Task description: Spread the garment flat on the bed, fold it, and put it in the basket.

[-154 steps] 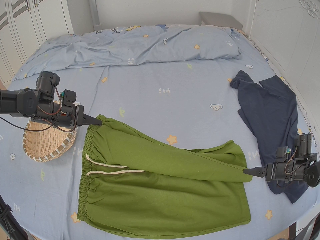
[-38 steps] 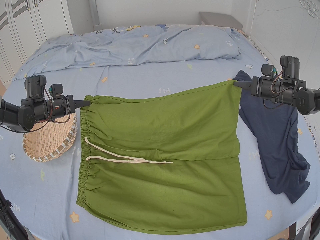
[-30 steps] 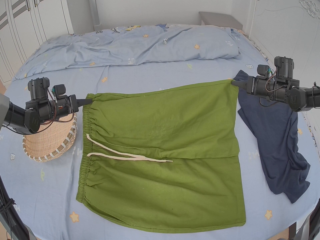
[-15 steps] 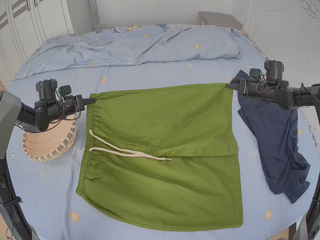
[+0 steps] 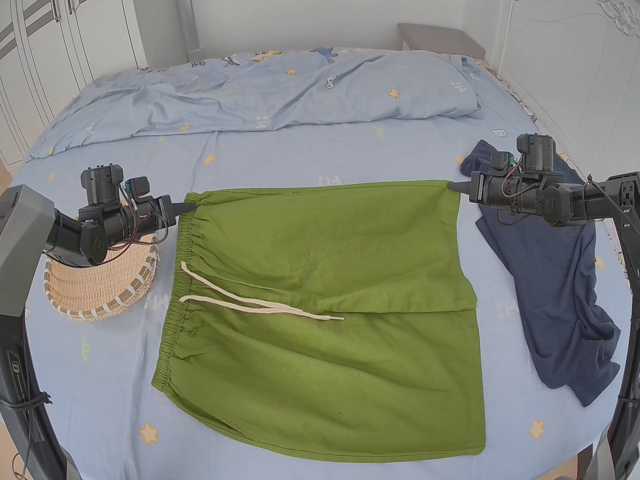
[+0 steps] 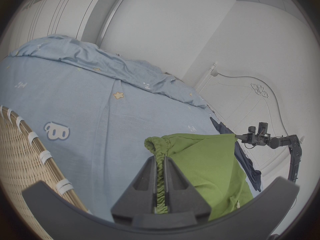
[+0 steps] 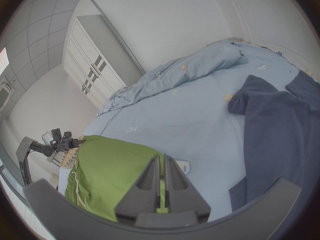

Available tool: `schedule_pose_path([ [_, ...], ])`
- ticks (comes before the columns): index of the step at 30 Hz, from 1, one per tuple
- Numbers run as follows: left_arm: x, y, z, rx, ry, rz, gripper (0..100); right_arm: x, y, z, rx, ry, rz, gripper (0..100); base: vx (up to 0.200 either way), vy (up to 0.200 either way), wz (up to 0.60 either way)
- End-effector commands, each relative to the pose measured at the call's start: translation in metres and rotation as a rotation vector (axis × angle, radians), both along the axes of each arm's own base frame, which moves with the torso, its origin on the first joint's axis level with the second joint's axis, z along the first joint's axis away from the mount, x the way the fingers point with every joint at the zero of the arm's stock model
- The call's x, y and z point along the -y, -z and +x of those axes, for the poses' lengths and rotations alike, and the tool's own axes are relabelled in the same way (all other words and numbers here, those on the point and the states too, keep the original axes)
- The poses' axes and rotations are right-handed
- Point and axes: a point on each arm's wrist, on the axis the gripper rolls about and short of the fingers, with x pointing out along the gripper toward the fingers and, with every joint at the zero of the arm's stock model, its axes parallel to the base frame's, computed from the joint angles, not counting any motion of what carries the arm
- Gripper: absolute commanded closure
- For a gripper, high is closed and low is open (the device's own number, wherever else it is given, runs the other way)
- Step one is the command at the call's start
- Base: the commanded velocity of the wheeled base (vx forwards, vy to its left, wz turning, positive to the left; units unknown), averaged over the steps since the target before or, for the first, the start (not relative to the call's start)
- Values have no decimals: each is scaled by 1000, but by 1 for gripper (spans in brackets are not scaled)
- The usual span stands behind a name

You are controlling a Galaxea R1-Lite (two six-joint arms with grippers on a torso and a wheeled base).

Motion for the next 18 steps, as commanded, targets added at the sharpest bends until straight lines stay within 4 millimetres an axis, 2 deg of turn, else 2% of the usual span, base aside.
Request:
schedule_pose_path([
  [1,0,9,4,-16,1,-2,100,-1,13,4,-33,1,-1,100,0,0,0],
  [3,1,8,5,-14,2,-1,100,-1,14,4,-36,1,-1,100,0,0,0],
  [4,1,8,5,-13,2,-1,0,-1,14,4,-37,1,0,0,0,0,0],
  [12,6,0,2,2,10,-7,0,-3,12,2,-37,-3,5,0,0,0,0],
  [15,7,-13,-4,25,-2,-1,0,-2,11,1,-39,-1,7,0,0,0,0],
  [17,9,-28,-12,55,-33,9,0,-1,3,-5,-41,6,20,0,0,0,0],
  [18,9,-29,-13,57,-33,9,0,-1,2,-5,-41,7,23,0,0,0,0],
])
